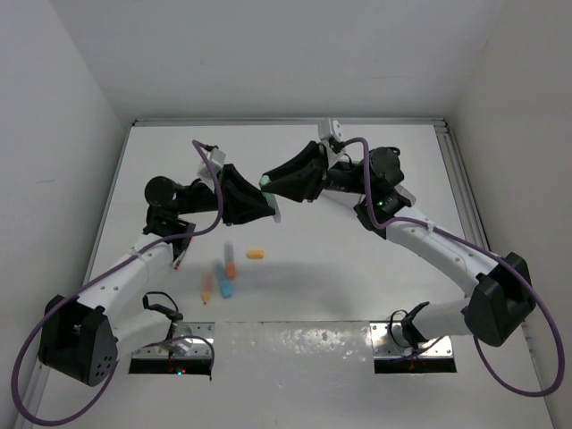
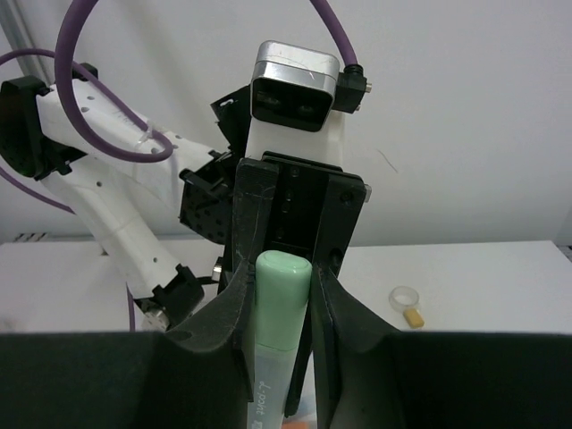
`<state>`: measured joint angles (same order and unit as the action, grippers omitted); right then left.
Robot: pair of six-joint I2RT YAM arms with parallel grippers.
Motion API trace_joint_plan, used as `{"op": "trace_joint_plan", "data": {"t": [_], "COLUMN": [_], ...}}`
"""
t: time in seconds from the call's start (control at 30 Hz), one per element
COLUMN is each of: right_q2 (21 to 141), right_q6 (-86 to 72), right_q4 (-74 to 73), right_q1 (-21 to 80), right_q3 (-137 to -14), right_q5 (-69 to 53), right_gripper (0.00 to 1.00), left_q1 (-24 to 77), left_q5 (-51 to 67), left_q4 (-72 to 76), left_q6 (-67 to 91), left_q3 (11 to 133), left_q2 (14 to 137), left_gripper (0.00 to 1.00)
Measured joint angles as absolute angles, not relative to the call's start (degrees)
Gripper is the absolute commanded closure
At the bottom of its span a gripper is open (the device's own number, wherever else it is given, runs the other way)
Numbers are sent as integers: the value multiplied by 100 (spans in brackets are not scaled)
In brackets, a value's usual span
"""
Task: Sort the stationery into containers
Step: Close the pen cap on the pen.
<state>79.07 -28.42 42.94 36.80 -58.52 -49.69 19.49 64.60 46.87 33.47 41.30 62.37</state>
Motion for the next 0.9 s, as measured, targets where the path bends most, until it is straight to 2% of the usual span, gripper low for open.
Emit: {"op": "trace_joint_plan", "data": {"t": [0.9], "right_q2": [7832], "right_q6": [-2689], "right_q4": [5301], "right_q1": [3881], "right_q3": [-5013], "right_q5": [-3933], "right_gripper": [100], "left_q1": [1721], "left_q5": [6589], "left_q4": [4595], "left_q6": [3374], "left_q3": [4130], "left_q2": [6399], "left_gripper": [100]}}
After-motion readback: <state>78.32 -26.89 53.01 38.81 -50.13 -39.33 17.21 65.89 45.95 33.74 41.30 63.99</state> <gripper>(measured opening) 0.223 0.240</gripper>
